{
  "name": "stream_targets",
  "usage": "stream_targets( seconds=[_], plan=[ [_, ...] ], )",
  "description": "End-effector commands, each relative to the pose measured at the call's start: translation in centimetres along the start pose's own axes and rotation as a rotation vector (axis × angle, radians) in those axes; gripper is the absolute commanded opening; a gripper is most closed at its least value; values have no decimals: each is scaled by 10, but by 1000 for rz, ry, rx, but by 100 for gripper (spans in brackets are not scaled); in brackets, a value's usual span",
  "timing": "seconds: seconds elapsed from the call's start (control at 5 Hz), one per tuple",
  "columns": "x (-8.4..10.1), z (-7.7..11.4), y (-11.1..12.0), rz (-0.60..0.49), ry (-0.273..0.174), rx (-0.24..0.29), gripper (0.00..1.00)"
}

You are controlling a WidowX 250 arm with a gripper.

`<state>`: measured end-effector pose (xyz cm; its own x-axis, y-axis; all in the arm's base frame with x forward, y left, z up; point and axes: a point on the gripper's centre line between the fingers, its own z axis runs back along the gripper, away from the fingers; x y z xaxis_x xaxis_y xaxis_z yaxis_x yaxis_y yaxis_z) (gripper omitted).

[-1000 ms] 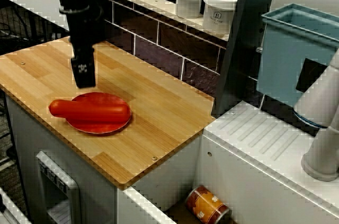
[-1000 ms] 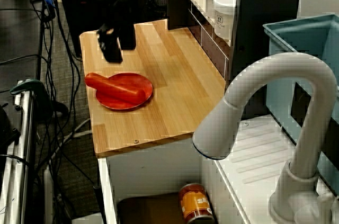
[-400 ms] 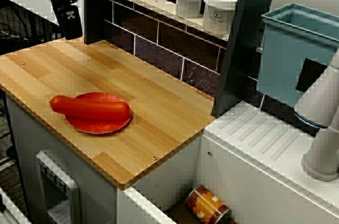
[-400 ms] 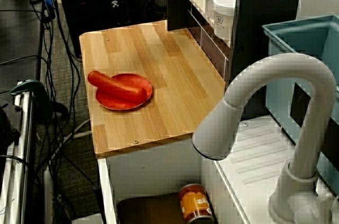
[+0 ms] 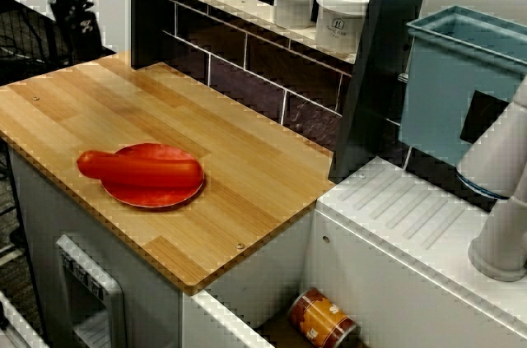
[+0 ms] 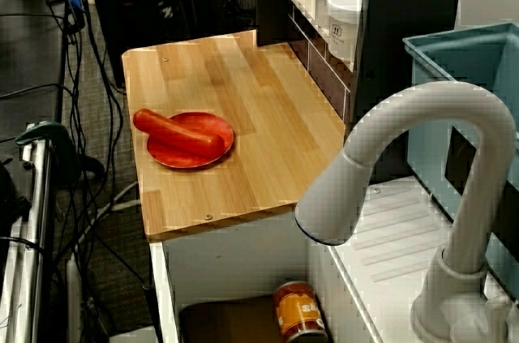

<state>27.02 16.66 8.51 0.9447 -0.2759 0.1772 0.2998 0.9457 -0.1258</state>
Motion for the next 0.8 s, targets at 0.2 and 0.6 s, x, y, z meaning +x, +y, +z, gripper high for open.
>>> stream_targets(
  seconds=[0.2, 0.6],
  plan=[
    [5, 16, -67, -298, -104, -29, 100],
    [12, -9, -113, -488, -89, 0, 100]
  ],
)
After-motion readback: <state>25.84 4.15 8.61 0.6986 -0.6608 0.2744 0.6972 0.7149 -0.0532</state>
